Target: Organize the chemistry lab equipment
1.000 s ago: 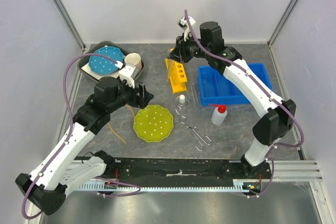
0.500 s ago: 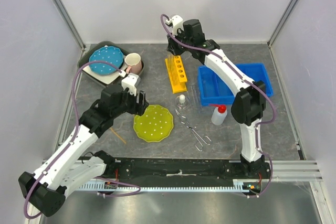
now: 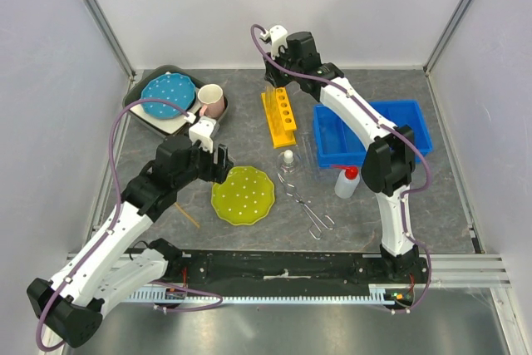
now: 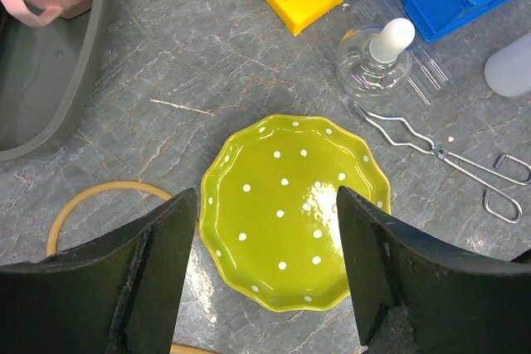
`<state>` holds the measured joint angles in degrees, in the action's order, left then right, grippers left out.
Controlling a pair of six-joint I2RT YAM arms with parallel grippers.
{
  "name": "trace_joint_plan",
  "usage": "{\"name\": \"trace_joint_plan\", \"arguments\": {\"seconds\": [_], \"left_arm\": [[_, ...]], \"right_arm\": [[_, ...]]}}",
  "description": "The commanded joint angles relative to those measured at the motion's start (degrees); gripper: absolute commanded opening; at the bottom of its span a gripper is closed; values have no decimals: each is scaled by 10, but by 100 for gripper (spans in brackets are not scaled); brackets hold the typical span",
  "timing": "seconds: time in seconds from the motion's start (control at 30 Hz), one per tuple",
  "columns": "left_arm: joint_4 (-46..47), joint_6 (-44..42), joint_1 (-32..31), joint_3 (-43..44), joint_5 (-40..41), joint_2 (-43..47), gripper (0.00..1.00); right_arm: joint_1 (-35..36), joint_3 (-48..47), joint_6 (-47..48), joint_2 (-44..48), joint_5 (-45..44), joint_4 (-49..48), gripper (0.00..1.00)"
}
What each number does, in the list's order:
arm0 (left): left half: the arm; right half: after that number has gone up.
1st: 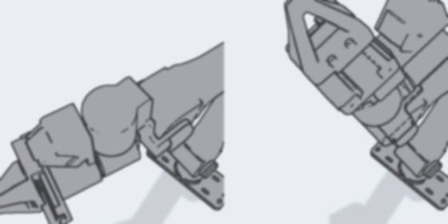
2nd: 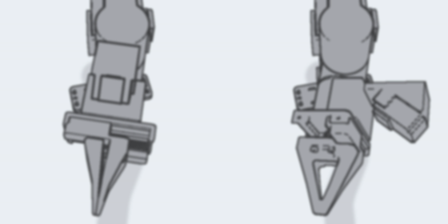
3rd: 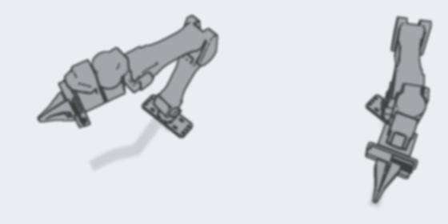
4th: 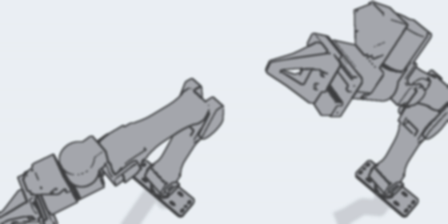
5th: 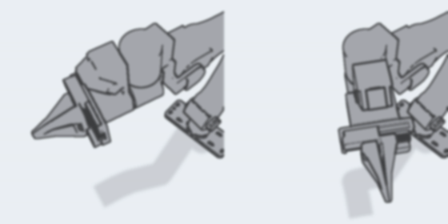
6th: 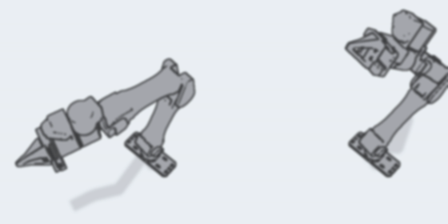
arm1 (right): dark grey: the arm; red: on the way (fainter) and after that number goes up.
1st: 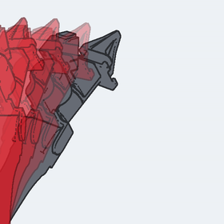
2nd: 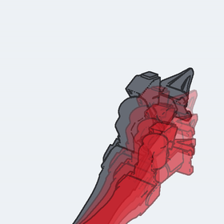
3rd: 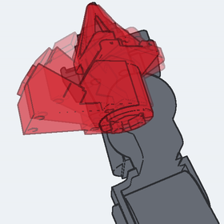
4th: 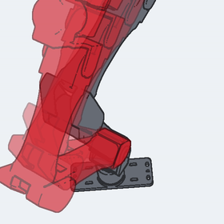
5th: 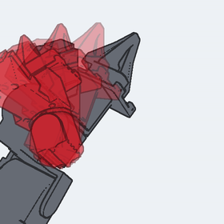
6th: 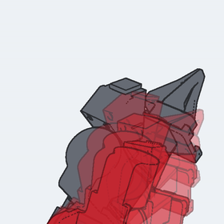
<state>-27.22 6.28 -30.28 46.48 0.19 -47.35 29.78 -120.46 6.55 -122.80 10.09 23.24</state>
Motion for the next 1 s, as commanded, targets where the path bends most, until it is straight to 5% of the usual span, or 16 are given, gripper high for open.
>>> {"name": "trace_joint_plan", "arguments": {"seconds": [0.0,0.97], "left_arm": [[23,-21,1,-4,8,5,75],[23,-22,1,-4,2,5,75]], "right_arm": [[0,-30,0,-2,-3,-22,21],[1,-21,-29,-9,20,-22,21]]}}
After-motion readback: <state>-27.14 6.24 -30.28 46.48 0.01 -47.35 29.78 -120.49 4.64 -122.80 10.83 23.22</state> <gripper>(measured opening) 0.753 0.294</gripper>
